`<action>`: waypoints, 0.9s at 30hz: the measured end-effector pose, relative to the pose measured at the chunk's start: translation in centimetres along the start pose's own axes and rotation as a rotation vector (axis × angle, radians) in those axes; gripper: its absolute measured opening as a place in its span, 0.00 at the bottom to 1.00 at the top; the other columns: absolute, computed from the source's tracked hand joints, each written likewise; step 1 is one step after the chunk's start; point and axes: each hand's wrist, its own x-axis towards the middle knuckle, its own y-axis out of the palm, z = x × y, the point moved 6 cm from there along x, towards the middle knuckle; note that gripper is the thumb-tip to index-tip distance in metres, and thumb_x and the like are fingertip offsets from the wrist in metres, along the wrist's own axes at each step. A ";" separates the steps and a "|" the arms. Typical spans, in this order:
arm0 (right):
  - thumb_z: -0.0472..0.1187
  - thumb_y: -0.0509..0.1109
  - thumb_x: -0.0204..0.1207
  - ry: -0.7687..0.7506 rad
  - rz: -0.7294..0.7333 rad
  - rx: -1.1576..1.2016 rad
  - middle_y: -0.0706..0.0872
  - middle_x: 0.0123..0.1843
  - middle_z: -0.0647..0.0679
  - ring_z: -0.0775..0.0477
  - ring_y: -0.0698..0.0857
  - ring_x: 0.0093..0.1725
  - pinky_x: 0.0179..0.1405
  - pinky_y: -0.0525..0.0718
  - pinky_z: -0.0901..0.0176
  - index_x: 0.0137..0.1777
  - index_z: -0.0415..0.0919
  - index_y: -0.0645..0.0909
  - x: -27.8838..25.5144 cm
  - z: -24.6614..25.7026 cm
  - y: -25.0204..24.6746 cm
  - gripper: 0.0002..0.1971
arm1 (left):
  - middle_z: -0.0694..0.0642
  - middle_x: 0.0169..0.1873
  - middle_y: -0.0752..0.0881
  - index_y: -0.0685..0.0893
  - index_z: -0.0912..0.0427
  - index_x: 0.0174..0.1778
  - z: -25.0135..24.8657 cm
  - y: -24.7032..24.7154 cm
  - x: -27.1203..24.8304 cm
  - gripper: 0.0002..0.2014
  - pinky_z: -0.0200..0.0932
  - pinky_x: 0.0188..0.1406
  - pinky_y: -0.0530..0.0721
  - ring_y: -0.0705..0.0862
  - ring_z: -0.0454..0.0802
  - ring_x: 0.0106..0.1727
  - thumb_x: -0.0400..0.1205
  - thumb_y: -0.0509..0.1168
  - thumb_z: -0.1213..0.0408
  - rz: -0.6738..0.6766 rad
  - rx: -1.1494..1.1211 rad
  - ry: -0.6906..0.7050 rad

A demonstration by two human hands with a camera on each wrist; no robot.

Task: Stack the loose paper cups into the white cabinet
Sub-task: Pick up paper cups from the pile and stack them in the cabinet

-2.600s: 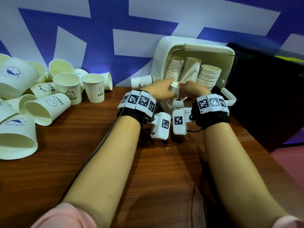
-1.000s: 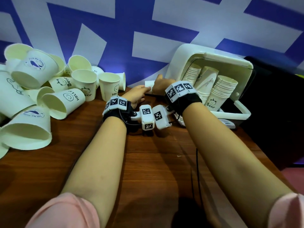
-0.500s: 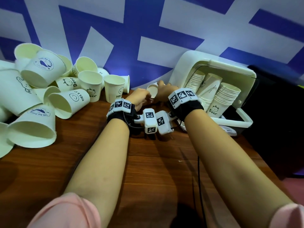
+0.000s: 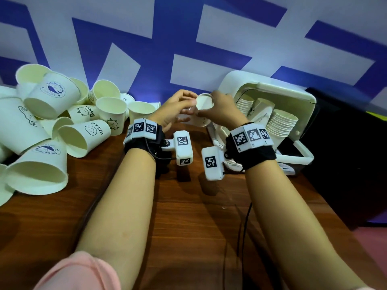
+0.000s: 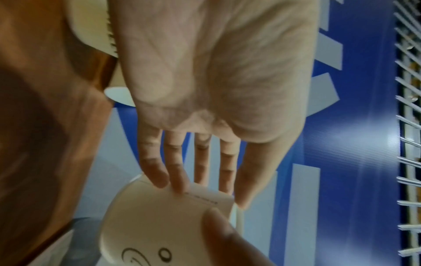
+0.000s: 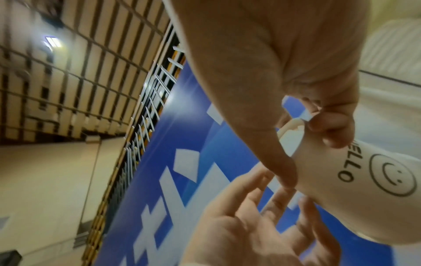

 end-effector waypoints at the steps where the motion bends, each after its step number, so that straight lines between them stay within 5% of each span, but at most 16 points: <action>1: 0.52 0.73 0.76 -0.016 -0.042 0.032 0.78 0.67 0.37 0.36 0.71 0.70 0.62 0.70 0.53 0.70 0.34 0.73 -0.6 0.2 -1.0 0.29 | 0.45 0.48 0.82 0.80 0.49 0.54 -0.9 0.3 -0.1 0.06 0.36 0.42 0.82 0.83 0.40 0.41 0.84 0.64 0.63 0.024 0.030 0.037; 8: 0.58 0.75 0.72 -0.011 -0.258 0.283 0.87 0.55 0.43 0.41 0.85 0.54 0.52 0.85 0.42 0.62 0.39 0.80 -3.8 -1.9 -6.2 0.26 | 0.46 0.50 0.82 0.80 0.45 0.59 -6.0 4.1 -1.1 0.08 0.39 0.45 0.83 0.80 0.43 0.42 0.85 0.62 0.59 0.223 0.089 0.177; 13: 0.58 0.77 0.70 -0.007 -0.290 0.376 0.89 0.41 0.44 0.48 0.85 0.39 0.45 0.85 0.42 0.47 0.43 0.87 -5.1 -4.0 -8.3 0.18 | 0.45 0.57 0.80 0.76 0.45 0.67 -5.7 7.0 -1.3 0.13 0.40 0.53 0.81 0.80 0.40 0.46 0.87 0.60 0.56 0.262 0.144 0.172; 20: 0.57 0.78 0.69 0.022 -0.290 0.401 0.87 0.39 0.46 0.54 0.81 0.35 0.37 0.76 0.56 0.49 0.41 0.87 -5.4 -7.4 -9.9 0.19 | 0.49 0.71 0.76 0.68 0.48 0.78 -4.9 9.9 -1.6 0.23 0.40 0.61 0.81 0.80 0.46 0.66 0.86 0.61 0.59 0.369 0.191 0.135; 24: 0.57 0.77 0.71 0.079 -0.192 0.350 0.87 0.42 0.47 0.54 0.81 0.36 0.37 0.78 0.58 0.55 0.41 0.85 -4.3 -9.7 -8.8 0.22 | 0.53 0.76 0.72 0.66 0.50 0.80 -4.0 11.1 -1.7 0.26 0.43 0.70 0.77 0.73 0.48 0.75 0.85 0.63 0.59 0.380 0.269 0.134; 27: 0.55 0.76 0.73 0.078 -0.140 0.316 0.85 0.36 0.47 0.52 0.79 0.33 0.37 0.77 0.53 0.51 0.38 0.86 -3.6 -10.5 -7.9 0.19 | 0.52 0.78 0.69 0.63 0.51 0.81 -3.3 11.7 -1.5 0.29 0.45 0.77 0.69 0.68 0.46 0.78 0.84 0.64 0.59 0.399 0.344 0.124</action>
